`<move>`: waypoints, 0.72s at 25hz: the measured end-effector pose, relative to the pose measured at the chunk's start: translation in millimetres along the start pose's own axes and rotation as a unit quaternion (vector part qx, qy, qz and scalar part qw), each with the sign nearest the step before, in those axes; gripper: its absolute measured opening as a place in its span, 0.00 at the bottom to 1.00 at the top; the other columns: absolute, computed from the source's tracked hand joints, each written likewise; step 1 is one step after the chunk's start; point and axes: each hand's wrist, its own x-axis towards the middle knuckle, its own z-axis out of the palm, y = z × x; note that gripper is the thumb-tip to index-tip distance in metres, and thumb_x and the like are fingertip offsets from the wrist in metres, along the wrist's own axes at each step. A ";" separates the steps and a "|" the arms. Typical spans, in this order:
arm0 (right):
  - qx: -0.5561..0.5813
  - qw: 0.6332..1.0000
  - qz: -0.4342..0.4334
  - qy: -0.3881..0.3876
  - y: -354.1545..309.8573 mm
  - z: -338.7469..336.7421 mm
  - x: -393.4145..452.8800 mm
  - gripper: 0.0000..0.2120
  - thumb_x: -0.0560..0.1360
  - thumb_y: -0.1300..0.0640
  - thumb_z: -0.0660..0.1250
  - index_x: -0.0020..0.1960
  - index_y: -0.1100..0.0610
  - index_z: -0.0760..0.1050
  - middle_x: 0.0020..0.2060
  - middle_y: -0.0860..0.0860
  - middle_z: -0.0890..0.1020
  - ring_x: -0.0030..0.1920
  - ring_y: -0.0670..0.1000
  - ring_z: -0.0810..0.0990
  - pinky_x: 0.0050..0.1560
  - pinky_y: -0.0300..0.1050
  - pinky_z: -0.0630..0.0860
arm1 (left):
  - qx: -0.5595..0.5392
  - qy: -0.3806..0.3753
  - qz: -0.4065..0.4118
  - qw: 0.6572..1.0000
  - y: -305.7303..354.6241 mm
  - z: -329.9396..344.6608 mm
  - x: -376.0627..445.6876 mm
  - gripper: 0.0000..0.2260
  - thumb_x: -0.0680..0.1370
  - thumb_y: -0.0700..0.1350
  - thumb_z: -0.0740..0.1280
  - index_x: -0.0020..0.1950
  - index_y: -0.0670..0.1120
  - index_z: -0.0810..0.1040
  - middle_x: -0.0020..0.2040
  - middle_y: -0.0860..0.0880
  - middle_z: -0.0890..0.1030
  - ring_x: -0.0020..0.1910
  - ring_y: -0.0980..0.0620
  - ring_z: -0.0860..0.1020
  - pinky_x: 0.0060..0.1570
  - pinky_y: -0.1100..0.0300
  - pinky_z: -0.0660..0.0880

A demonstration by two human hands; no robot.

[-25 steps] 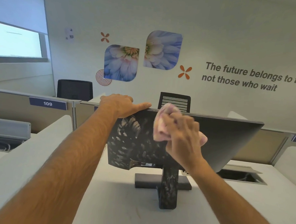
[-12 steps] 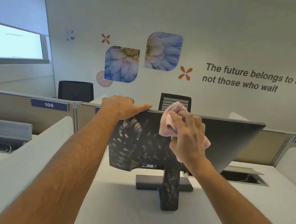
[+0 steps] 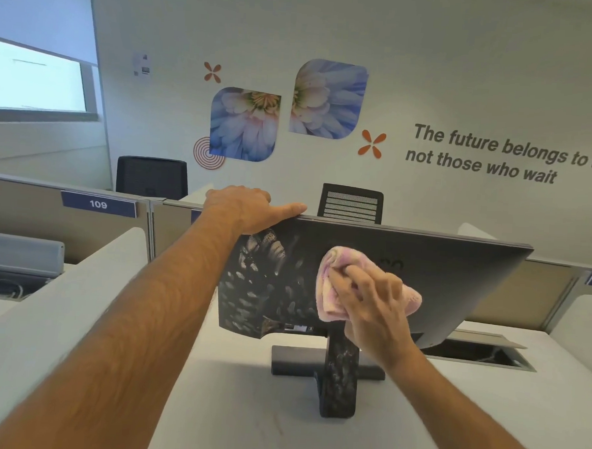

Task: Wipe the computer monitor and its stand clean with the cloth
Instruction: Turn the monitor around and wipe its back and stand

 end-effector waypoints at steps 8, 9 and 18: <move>-0.001 0.997 -0.049 -0.055 -5.3 10.8 -28.2 0.35 0.64 0.57 0.76 0.70 0.55 0.73 0.63 0.54 0.73 0.60 0.58 0.71 0.57 0.58 0.76 | 0.001 0.004 -0.001 1.000 0.2 -0.1 -0.3 0.58 0.55 0.86 0.33 0.66 0.54 0.75 0.64 0.48 0.79 0.61 0.43 0.77 0.64 0.37 0.70; 0.007 0.999 -0.021 -0.026 -4.0 10.1 -22.5 0.33 0.65 0.57 0.75 0.70 0.55 0.72 0.64 0.54 0.72 0.61 0.58 0.71 0.58 0.58 0.74 | 0.003 0.003 0.000 1.000 0.3 -0.1 -0.4 0.57 0.55 0.86 0.34 0.66 0.53 0.75 0.64 0.47 0.79 0.60 0.43 0.77 0.64 0.38 0.70; -0.027 0.989 -0.102 -0.103 -6.5 26.0 -56.4 0.31 0.65 0.55 0.78 0.68 0.54 0.77 0.61 0.54 0.76 0.59 0.58 0.72 0.55 0.58 0.79 | 0.010 0.014 -0.006 1.000 0.0 1.1 -0.2 0.52 0.60 0.85 0.36 0.64 0.54 0.76 0.63 0.48 0.79 0.60 0.43 0.77 0.63 0.38 0.71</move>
